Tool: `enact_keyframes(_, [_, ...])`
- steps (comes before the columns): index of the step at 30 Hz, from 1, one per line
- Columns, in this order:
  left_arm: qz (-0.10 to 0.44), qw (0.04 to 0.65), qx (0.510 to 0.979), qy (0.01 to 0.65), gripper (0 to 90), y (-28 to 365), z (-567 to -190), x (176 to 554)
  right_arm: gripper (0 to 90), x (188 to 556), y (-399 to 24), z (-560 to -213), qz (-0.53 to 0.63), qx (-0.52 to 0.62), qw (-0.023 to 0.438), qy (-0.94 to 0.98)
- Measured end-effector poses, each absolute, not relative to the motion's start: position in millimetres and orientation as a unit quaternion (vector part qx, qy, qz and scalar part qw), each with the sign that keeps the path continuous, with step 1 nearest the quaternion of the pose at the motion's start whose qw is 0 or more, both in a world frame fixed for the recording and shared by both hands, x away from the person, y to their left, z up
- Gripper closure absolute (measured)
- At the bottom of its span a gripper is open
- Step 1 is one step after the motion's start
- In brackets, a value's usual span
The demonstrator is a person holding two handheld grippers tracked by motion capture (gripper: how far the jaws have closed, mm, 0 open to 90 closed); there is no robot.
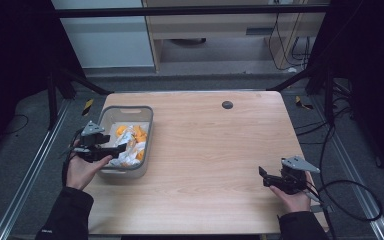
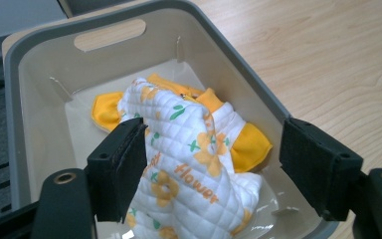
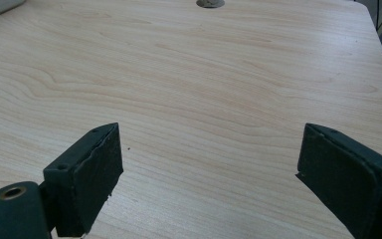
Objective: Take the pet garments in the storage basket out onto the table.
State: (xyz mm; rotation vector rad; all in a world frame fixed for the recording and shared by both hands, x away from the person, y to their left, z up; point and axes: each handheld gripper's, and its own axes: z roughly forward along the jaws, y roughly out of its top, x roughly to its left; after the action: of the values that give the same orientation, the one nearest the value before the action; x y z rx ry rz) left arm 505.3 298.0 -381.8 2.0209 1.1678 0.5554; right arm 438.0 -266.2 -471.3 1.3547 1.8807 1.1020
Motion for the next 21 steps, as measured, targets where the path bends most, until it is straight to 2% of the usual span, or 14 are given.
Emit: enact_keyframes(21, [0.177,0.284,0.814,0.475,29.3,284,-389,531,10.2,440,-265,-474,0.402,0.501,0.281,0.713])
